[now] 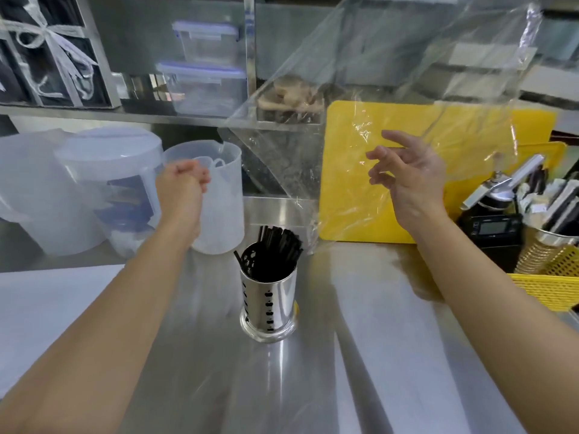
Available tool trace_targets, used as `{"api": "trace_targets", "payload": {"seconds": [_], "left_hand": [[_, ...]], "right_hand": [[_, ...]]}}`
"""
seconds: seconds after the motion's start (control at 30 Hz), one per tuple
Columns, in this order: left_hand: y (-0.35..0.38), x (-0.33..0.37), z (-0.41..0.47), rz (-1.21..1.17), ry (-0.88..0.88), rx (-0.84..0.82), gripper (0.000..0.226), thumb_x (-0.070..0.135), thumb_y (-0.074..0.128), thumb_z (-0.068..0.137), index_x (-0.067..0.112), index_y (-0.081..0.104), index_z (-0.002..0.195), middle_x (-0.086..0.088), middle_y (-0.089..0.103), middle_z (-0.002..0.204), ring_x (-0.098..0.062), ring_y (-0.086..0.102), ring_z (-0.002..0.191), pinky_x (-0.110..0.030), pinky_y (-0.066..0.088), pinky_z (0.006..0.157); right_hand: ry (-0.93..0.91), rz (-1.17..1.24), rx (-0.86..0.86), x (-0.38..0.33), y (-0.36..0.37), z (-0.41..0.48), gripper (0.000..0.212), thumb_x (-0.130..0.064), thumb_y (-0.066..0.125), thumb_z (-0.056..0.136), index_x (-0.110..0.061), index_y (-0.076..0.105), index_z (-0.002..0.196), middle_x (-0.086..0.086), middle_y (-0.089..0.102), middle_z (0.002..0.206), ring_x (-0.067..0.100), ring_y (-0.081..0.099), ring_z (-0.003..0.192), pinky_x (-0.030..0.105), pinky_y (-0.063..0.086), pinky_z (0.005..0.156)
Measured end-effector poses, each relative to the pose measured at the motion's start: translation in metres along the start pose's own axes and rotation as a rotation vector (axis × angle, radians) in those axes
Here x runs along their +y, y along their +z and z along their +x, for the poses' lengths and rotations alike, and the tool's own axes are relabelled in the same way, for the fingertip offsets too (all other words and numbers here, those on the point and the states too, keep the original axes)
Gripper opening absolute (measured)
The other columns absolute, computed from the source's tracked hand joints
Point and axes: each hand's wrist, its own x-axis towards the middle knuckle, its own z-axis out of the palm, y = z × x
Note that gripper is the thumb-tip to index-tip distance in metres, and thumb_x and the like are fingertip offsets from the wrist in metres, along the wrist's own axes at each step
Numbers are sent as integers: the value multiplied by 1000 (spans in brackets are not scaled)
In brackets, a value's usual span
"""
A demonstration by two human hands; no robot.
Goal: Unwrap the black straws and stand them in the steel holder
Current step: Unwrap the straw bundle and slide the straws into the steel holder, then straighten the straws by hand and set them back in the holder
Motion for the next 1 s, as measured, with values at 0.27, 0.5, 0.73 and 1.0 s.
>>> {"api": "trace_targets", "payload": {"seconds": [0.27,0.5,0.73,1.0], "left_hand": [[81,54,-74,86,404,-465,33,24,63,86,13,48,115,4,53,101,-5,52,91,-11,44,78],[127,4,-130,274,203,-703,57,29,66,85,11,36,129,1,56,103,-7,55,84,-15,48,70],[140,-105,-196,434,-242,-836,47,19,72,77,4,49,115,-11,58,106,-17,53,77,-25,39,56],[125,-164,-242,616,-486,-934,48,12,68,79,10,32,111,-13,56,88,-21,54,58,-35,51,52]], "right_hand": [[38,-66,84,-24,-60,-14,16,-8,69,78,-15,56,82,-3,68,58,15,57,53,22,39,41],[301,-198,21,-9,-124,-57,17,1,64,80,-14,57,74,-2,64,56,6,54,43,17,37,37],[724,-478,54,52,-204,-115,18,-18,72,79,-5,62,85,14,61,77,13,53,49,21,42,44],[911,-639,346,104,-259,-168,64,-18,80,72,-1,43,121,9,58,71,14,56,49,23,43,45]]}}
